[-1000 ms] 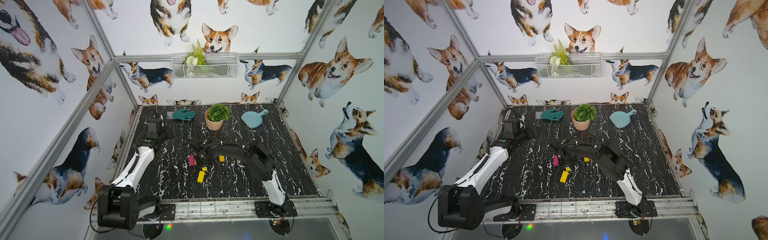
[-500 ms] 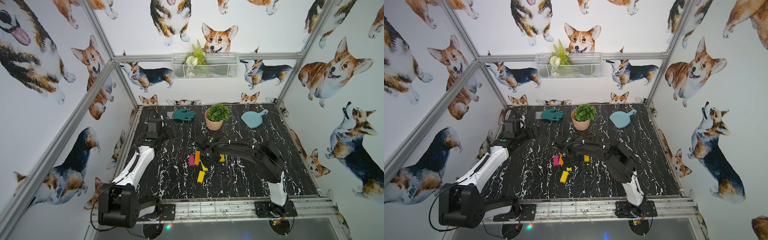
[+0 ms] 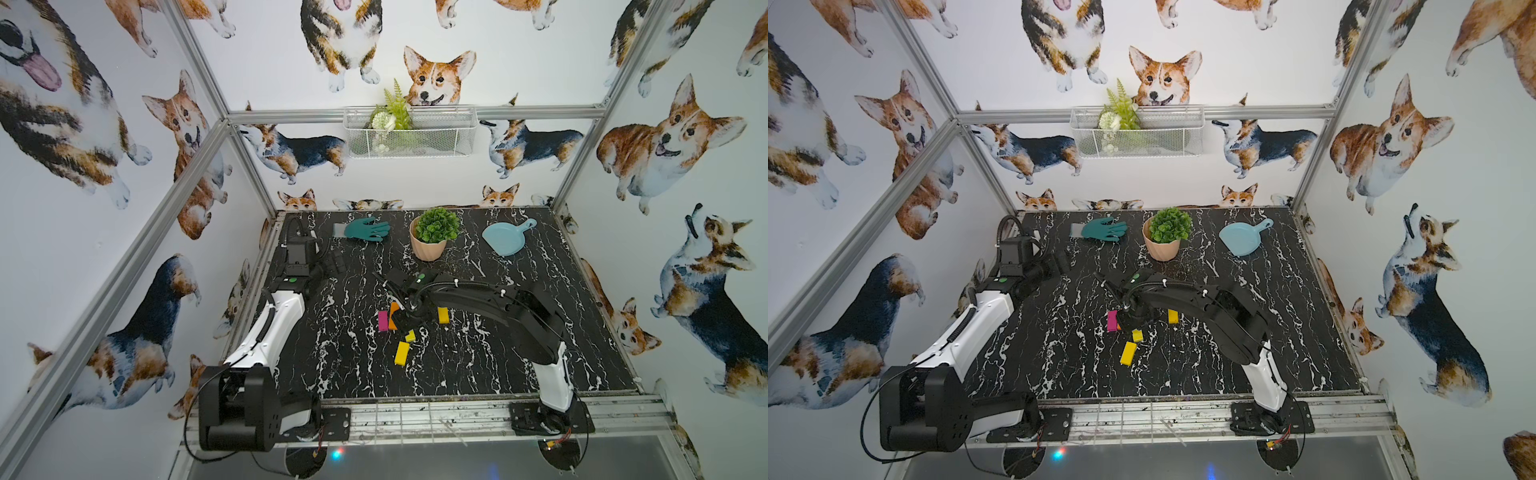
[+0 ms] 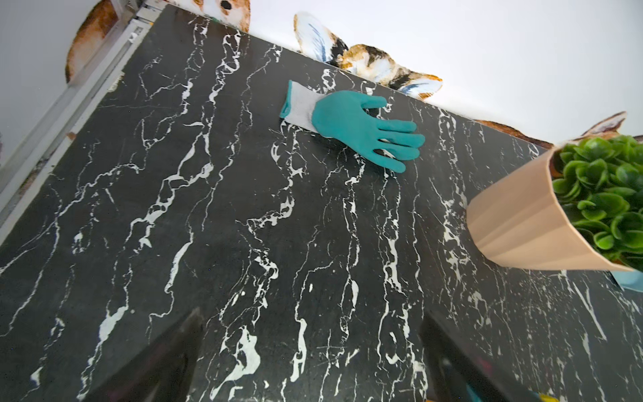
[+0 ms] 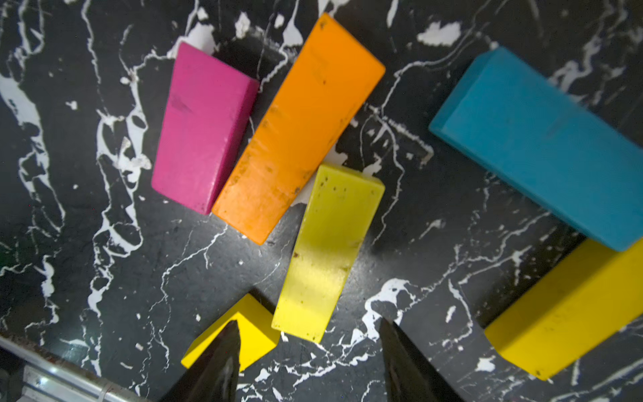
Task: Assemble the letter p with building blocks
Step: Pick up the building block from the center of the board.
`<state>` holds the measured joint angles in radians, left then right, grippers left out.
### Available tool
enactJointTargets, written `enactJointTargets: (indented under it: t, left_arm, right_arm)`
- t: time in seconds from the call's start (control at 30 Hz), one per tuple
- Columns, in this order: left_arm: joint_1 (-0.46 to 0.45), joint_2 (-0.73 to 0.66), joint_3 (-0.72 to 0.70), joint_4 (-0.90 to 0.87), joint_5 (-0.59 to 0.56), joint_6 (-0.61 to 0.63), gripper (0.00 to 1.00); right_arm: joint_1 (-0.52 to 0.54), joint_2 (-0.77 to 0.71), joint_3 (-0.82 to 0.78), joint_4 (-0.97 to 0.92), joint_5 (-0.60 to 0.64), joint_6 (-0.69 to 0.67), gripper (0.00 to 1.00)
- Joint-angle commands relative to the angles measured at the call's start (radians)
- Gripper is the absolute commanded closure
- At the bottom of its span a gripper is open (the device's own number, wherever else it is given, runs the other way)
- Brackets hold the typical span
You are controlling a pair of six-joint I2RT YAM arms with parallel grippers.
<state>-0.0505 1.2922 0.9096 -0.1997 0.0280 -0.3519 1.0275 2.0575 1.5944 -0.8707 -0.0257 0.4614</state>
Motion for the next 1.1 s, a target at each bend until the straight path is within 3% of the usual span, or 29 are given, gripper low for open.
enactJointTargets:
  t: [0.0, 0.07, 0.37, 0.67, 1.07]
  left_arm:
    - [0.012, -0.001, 0.006, 0.015, -0.001, -0.023, 0.0]
    - [0.015, 0.001, 0.006, 0.016, 0.0, -0.023, 0.0]
    - [0.015, -0.004, 0.008, 0.011, 0.004, -0.021, 0.0]
    - [0.015, -0.008, 0.008, 0.011, 0.006, -0.02, 0.0]
    - [0.015, -0.004, -0.001, 0.029, 0.025, -0.027, 0.0]
  right_arm:
    - [-0.001, 0.027, 0.012, -0.013, 0.01, 0.038, 0.35]
    - [-0.002, 0.04, 0.021, -0.017, 0.016, 0.043, 0.36]
    - [-0.003, 0.056, 0.028, -0.035, 0.035, 0.03, 0.64]
    - [-0.006, 0.039, 0.004, -0.064, 0.074, -0.027, 0.72]
    - [-0.013, -0.075, -0.121, -0.103, 0.208, -0.307, 0.73]
